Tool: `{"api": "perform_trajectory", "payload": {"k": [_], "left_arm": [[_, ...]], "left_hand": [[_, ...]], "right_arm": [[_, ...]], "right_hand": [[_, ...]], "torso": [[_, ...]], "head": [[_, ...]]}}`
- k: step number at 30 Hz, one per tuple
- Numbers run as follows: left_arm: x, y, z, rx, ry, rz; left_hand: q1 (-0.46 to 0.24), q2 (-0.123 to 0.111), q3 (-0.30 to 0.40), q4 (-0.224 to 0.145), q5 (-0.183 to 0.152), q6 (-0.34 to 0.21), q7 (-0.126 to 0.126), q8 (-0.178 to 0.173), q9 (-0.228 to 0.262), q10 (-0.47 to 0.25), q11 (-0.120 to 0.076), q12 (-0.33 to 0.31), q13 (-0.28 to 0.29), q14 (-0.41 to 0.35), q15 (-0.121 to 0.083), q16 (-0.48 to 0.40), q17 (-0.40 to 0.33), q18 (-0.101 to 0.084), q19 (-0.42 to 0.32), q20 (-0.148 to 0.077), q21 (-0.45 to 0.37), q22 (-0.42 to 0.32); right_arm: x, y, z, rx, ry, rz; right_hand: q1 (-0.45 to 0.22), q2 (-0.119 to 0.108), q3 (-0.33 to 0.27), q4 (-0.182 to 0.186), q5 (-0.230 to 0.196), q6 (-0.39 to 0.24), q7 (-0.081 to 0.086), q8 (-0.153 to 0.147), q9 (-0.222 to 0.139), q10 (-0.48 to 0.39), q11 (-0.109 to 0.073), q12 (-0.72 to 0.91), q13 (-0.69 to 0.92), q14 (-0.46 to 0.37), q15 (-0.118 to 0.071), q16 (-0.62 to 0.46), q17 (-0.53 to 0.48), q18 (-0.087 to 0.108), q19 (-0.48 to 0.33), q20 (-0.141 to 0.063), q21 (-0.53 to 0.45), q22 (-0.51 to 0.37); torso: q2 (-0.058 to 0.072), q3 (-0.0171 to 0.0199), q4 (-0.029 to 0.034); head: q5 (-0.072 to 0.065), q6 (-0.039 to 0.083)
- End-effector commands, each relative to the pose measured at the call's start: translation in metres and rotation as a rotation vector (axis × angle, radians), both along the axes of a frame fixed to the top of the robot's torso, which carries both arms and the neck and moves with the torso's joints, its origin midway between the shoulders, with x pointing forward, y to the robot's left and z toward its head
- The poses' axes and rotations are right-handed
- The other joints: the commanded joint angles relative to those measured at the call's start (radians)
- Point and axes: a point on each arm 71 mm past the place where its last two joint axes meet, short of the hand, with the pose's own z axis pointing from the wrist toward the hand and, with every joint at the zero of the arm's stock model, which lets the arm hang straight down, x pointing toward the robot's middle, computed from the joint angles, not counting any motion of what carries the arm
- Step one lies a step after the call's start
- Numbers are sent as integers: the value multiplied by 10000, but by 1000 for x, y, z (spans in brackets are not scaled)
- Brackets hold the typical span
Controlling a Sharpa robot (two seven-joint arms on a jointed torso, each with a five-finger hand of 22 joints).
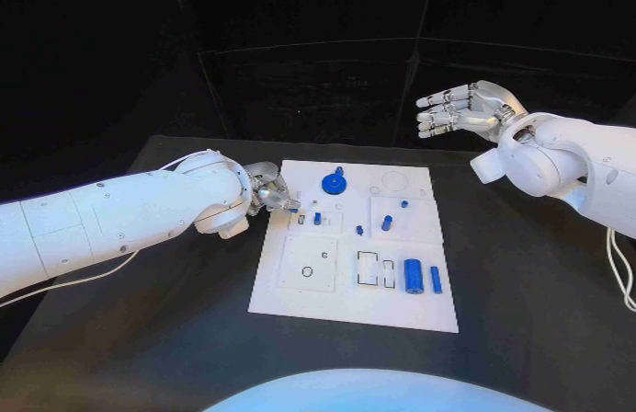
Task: Assemble the parts on the task board
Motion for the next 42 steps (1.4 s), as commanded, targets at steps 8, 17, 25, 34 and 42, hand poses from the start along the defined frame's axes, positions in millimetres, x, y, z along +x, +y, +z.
{"api": "perform_trajectory", "payload": {"k": [8, 17, 25, 34, 42], "left_arm": [[-1, -10, -5, 421, -171, -290], [1, -15, -12, 824, 96, -627], [4, -19, -14, 1155, 66, -782], [6, -20, -15, 1298, 93, -829], [6, -21, -16, 1454, 182, -963]], "left_hand": [[-121, 72, 1269, -1177, 24, 54, 11, 80, 21, 64, 20, 32, -5, 994, -66, 5, 2522, -96, 94, -18, 42, 5], [-142, 55, 1269, -1184, 19, 51, 8, 84, 24, 71, 19, 43, 7, 996, -65, 10, 2532, -101, 101, -18, 55, 21], [-149, 50, 1269, -1188, 17, 52, 6, 88, 26, 67, 17, 33, -7, 995, -65, 8, 2527, -99, 98, -18, 48, 14], [-155, 49, 1269, -1190, 15, 53, 5, 91, 29, 64, 16, 26, -18, 994, -65, 6, 2524, -96, 93, -18, 38, 4], [-157, 49, 1272, -1193, 14, 54, 3, 94, 31, 65, 15, 27, -17, 995, -65, 9, 2529, -95, 90, -18, 31, -4]], "right_arm": [[1, 4, 1, 42, -32, 172], [1, 5, 1, 48, -35, 192], [1, 5, 1, 51, -40, 195], [0, 5, 1, 54, -45, 201], [0, 5, 1, 55, -52, 197]], "right_hand": [[-31, 52, -29, -44, 68, -9, 482, -25, -5, -60, 24, -14, 3, -79, 12, -16, -13, 120, 70, 5, -57, -12], [-31, 52, -29, -44, 68, -9, 482, -25, -5, -60, 24, -14, 3, -79, 12, -16, -13, 120, 70, 5, -57, -12], [-31, 52, -29, -44, 68, -9, 482, -25, -5, -60, 24, -14, 3, -79, 12, -16, -13, 120, 70, 5, -57, -12], [-55, 63, -42, -44, 71, -18, 482, -24, -5, -63, 24, -9, 3, -80, 13, -15, -13, 121, 79, 7, -78, -11], [-55, 63, -42, -44, 71, -18, 482, -24, -5, -63, 24, -9, 3, -80, 13, -15, -13, 121, 79, 7, -78, -11]], "torso": [[20, 7, -8], [11, 2, 3], [5, 1, 6], [14, 1, 2], [14, -2, 7]], "head": [[1, -49], [-11, -80], [-6, -97], [-23, -101], [-23, -105]]}}
